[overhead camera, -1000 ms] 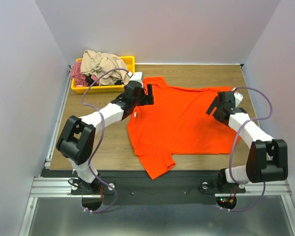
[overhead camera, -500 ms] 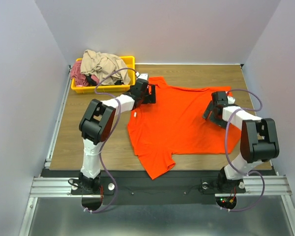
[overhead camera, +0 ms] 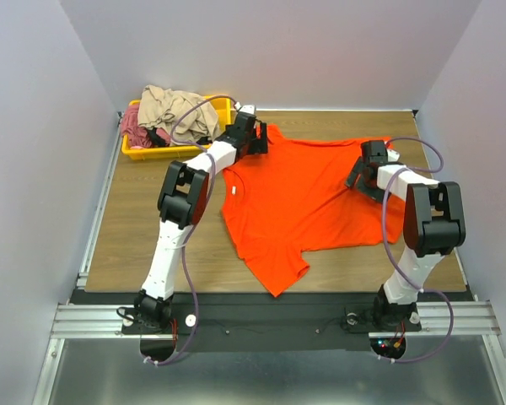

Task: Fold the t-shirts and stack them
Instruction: Flatten out the tshirt

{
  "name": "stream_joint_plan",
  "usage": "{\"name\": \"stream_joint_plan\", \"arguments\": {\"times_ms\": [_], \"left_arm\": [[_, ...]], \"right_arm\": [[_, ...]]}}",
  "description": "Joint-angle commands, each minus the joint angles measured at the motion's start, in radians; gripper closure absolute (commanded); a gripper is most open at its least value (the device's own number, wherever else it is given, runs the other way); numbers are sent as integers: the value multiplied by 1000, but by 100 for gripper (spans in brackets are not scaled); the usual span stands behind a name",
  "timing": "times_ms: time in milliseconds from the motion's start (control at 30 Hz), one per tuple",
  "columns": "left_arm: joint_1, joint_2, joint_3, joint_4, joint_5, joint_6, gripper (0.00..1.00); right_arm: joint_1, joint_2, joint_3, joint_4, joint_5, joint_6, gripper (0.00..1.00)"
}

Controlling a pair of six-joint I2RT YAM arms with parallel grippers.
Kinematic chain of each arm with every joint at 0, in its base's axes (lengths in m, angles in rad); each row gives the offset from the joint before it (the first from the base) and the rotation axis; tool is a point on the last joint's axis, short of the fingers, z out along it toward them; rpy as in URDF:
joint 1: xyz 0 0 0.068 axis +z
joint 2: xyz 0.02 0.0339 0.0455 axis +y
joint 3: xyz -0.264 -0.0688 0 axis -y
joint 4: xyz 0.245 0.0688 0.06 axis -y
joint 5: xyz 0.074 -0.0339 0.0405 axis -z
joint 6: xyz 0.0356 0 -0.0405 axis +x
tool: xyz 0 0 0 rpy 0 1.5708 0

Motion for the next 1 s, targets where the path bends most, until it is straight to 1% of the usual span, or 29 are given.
{"name": "stream_joint_plan", "arguments": {"times_ms": [0, 133, 200, 233, 267, 333, 367, 500, 567, 600, 633, 700, 733, 767, 800, 833, 900, 933, 967], "left_arm": [[24, 54, 161, -65, 18, 36, 1], [24, 121, 299, -96, 44, 53, 1], [24, 140, 342, -85, 52, 58, 1], [25, 152, 353, -82, 53, 64, 1], [25, 160, 365, -84, 50, 64, 1], [25, 155, 378, -85, 47, 64, 1], [27, 151, 376, -85, 41, 64, 1], [25, 82, 387, -114, 46, 50, 1], [18, 1, 376, -143, 49, 42, 1], [15, -33, 341, -154, 43, 35, 1], [9, -120, 311, -166, 27, 32, 1], [-16, -225, 216, -168, 9, 24, 1], [-28, -342, 83, -153, -14, -2, 1], [-53, -406, -84, -134, -19, -14, 1], [-69, -472, -180, -110, -29, -26, 1], [-88, -609, -281, -44, -46, -68, 1], [-132, -749, -483, 39, -98, -109, 1], [-177, -879, -671, 106, -103, -131, 1], [-201, -939, -832, 131, -96, -175, 1]], "right_arm": [[-13, 12, -9, -15, -32, -8, 0], [-14, -57, -51, -16, -31, -17, 0], [-17, -139, -77, -15, -34, -22, 0], [-17, -169, -89, -16, -35, -22, 0], [-19, -233, -112, -19, -38, -28, 0], [-20, -294, -129, -24, -35, -35, 0], [-22, -355, -140, -30, -35, -35, 0], [-23, -482, -157, -79, -27, -8, 0], [-23, -527, -171, -113, -24, 18, 0], [-25, -577, -192, -122, -15, 31, 0], [-25, -600, -201, -131, -12, 44, 0], [-26, -653, -227, -159, 6, 61, 0], [-26, -700, -252, -174, 11, 80, 0], [-28, -720, -266, -179, 18, 93, 0], [-28, -737, -279, -182, 19, 104, 0], [-26, -774, -310, -185, 17, 121, 0], [-28, -797, -333, -199, 2, 132, 0], [-28, -808, -342, -205, -1, 138, 0], [-28, -831, -364, -213, 5, 150, 0]]}}
